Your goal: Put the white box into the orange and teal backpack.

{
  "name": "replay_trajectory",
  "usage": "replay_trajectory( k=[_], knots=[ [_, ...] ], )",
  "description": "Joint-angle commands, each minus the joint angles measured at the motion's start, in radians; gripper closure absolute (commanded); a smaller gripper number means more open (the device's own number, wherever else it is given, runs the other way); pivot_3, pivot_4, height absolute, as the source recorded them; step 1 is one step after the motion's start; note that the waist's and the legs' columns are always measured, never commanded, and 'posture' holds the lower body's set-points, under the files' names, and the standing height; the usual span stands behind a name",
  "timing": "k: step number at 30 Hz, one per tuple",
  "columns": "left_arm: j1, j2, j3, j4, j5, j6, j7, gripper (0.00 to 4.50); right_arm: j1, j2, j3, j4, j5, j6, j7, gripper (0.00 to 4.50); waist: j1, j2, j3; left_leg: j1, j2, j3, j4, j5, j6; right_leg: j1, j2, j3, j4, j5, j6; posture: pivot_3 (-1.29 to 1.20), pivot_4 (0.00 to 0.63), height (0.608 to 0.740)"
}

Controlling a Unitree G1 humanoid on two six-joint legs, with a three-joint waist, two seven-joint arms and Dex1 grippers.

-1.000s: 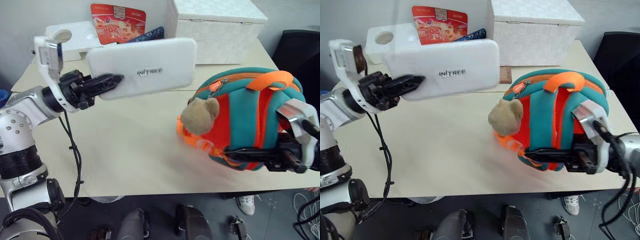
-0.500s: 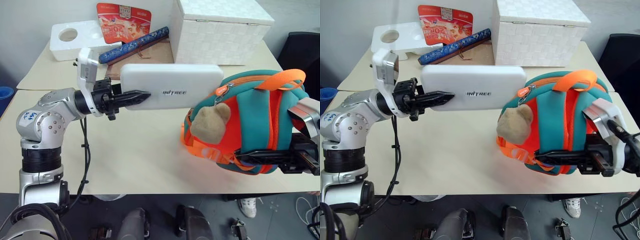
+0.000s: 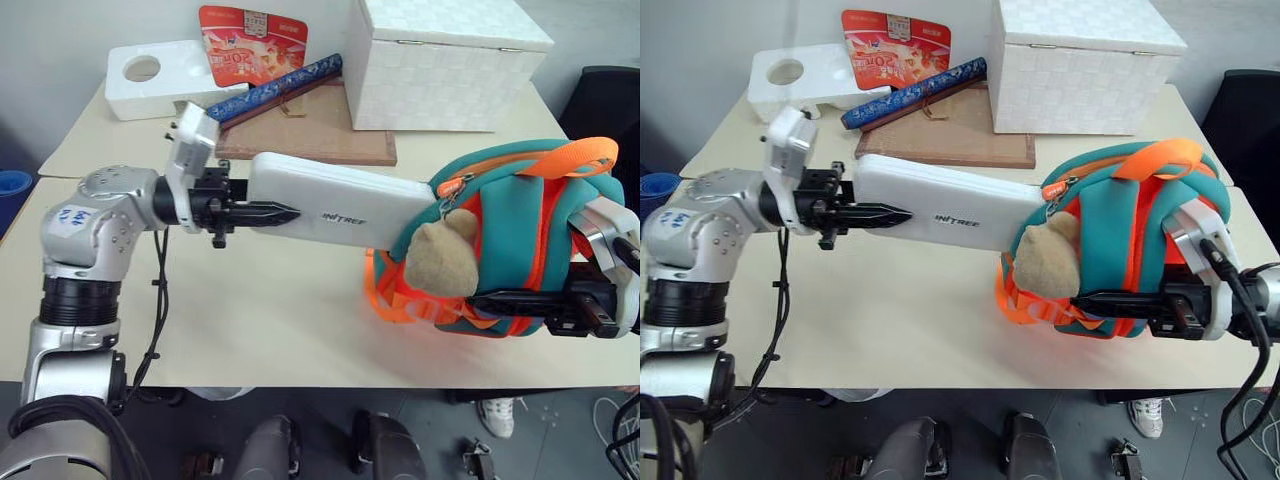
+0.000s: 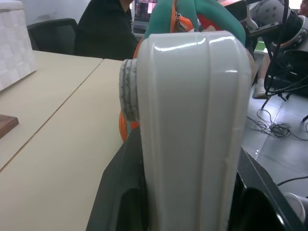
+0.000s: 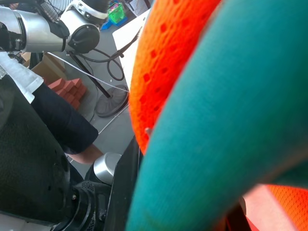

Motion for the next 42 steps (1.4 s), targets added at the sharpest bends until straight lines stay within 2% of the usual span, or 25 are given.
replay_trajectory(
  k=[1,7,10,16,17,19,22,25,27,30,32,36,42],
  knots=[
    [-0.072,-0.084,-0.063,0.026,0.041,-0.057,-0.012,3.22,0.015,0.017,0.013,-0.042,-0.025,-0.048,0.009,4.46,0.002,0.000,0.000,0.000,0.000,0.000,0.000,0.000,0.000,0.000,0.000,0.000,0.000,0.000,0.000,0.00,0.150,0.740],
    [-0.159,-0.290,-0.149,0.117,0.134,-0.122,0.051,3.22,0.026,0.071,0.065,-0.069,-0.061,-0.090,-0.029,4.46,-0.001,-0.001,0.001,-0.001,-0.002,0.000,0.000,0.000,0.002,0.000,0.003,-0.002,-0.001,0.001,0.002,0.00,0.150,0.740],
    [-0.170,-0.361,-0.185,0.151,0.173,-0.125,0.071,3.22,0.007,0.094,0.078,-0.071,-0.063,-0.095,-0.061,4.46,-0.005,-0.001,0.001,0.000,-0.002,0.000,0.000,0.000,0.002,0.000,0.002,-0.001,-0.001,0.001,0.002,0.00,0.150,0.740],
    [-0.223,-0.526,-0.253,0.270,0.295,-0.114,0.222,3.22,0.001,0.118,0.091,-0.083,-0.069,-0.094,-0.114,4.46,-0.001,-0.001,0.001,0.000,-0.001,0.000,0.001,0.000,0.002,0.001,0.000,-0.002,-0.001,0.001,0.002,0.00,0.150,0.740],
    [-0.231,-0.530,-0.251,0.279,0.305,-0.107,0.231,2.87,0.003,0.120,0.089,-0.087,-0.065,-0.093,-0.122,4.49,-0.001,-0.001,0.001,0.000,-0.001,-0.001,0.001,0.000,0.002,0.001,-0.001,-0.002,-0.001,0.001,0.002,0.00,0.150,0.740],
    [-0.233,-0.520,-0.231,0.277,0.304,-0.088,0.230,2.28,0.008,0.124,0.086,-0.093,-0.061,-0.093,-0.136,4.50,-0.002,-0.001,0.001,0.000,-0.001,-0.001,0.001,0.000,0.003,0.001,-0.002,-0.002,-0.003,0.001,0.002,0.00,0.150,0.740],
    [-0.205,-0.451,-0.184,0.221,0.274,-0.047,0.196,1.39,0.024,0.133,0.089,-0.101,-0.080,-0.103,-0.165,4.50,-0.011,-0.001,0.001,0.000,0.000,-0.001,0.001,0.000,0.003,0.001,-0.001,-0.001,-0.006,0.001,0.002,0.00,0.150,0.740],
    [-0.155,-0.339,-0.128,0.107,0.209,0.017,0.128,0.44,0.042,0.141,0.075,-0.111,-0.063,-0.099,-0.181,4.50,-0.018,-0.001,0.001,0.000,0.001,-0.001,0.000,0.000,0.001,0.000,-0.001,-0.001,-0.004,0.001,0.002,0.00,0.150,0.740],
    [-0.115,-0.248,-0.085,0.025,0.154,0.063,0.073,0.01,0.056,0.148,0.066,-0.118,-0.055,-0.099,-0.194,4.50,-0.024,-0.001,0.001,0.000,0.001,-0.001,0.000,0.000,0.001,0.000,0.000,-0.001,-0.001,0.001,0.002,0.00,0.150,0.740],
    [-0.078,-0.131,-0.031,-0.076,0.046,0.157,-0.013,0.01,0.072,0.157,0.066,-0.128,-0.055,-0.106,-0.207,4.50,-0.024,-0.001,0.001,0.000,0.001,-0.001,0.000,0.000,0.001,0.001,-0.001,-0.001,-0.001,0.001,0.001,0.00,0.150,0.740],
    [-0.083,-0.099,-0.012,-0.119,-0.016,0.220,-0.033,0.01,0.075,0.163,0.071,-0.131,-0.053,-0.109,-0.217,4.50,-0.019,-0.001,0.001,0.000,0.000,-0.002,0.001,0.000,0.001,0.001,-0.001,-0.001,-0.001,0.001,0.001,0.00,0.150,0.740],
    [-0.122,-0.150,-0.033,-0.163,-0.060,0.273,0.022,0.01,0.066,0.173,0.084,-0.137,-0.045,-0.107,-0.234,4.50,0.001,-0.001,0.001,0.001,-0.001,-0.004,0.002,0.000,0.002,0.004,-0.002,-0.002,-0.002,0.001,0.002,0.00,0.150,0.740],
    [-0.131,-0.230,-0.183,-0.153,0.057,0.182,0.073,0.01,0.041,0.192,0.086,-0.141,-0.007,-0.092,-0.266,4.50,-0.004,-0.001,0.001,0.000,-0.003,-0.004,0.002,0.000,0.002,0.004,-0.002,-0.002,-0.002,0.001,0.003,0.00,0.150,0.740]
  ],
)
